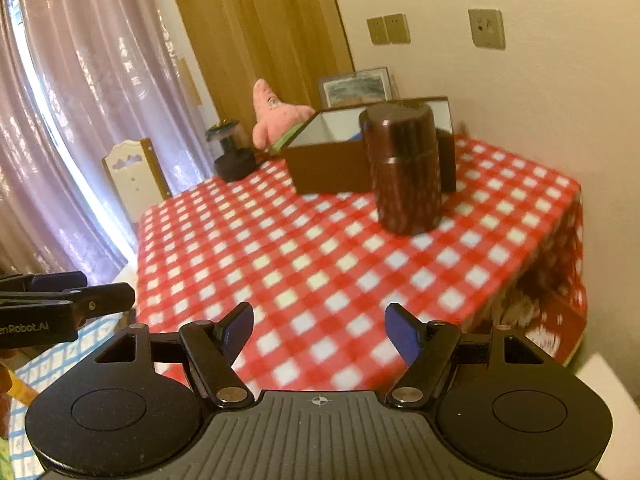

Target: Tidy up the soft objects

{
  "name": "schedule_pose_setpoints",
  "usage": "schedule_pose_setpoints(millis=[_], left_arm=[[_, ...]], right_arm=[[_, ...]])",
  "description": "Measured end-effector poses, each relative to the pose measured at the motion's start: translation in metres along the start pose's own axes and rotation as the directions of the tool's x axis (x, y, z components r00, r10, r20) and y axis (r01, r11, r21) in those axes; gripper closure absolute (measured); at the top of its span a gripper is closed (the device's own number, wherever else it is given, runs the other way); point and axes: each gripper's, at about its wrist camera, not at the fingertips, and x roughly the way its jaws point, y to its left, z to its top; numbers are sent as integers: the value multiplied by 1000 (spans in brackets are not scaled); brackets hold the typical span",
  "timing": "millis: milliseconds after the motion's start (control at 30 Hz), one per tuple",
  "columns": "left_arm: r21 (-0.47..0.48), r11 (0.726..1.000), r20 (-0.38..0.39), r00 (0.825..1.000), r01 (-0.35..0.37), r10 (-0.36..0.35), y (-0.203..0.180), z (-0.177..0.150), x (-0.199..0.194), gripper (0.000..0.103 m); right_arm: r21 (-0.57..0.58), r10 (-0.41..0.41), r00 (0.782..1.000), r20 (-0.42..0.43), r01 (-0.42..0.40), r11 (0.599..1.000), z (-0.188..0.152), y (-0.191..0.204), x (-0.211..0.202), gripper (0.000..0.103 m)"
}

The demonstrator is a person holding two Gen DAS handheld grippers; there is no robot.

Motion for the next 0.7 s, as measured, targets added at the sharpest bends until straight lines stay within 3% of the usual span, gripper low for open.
schedule_pose_setpoints(millis=[300,700], left_arm=[[-3,1000,-14,1000,6,-6,9,-40,-50,27],[-26,1000,-54,999,-3,2,1,-66,-66,28]], right_arm=[[-22,-12,1000,-13,12,1000,-31,38,-44,31],[-43,-5,999,-51,3,999,-50,40,-65,31]])
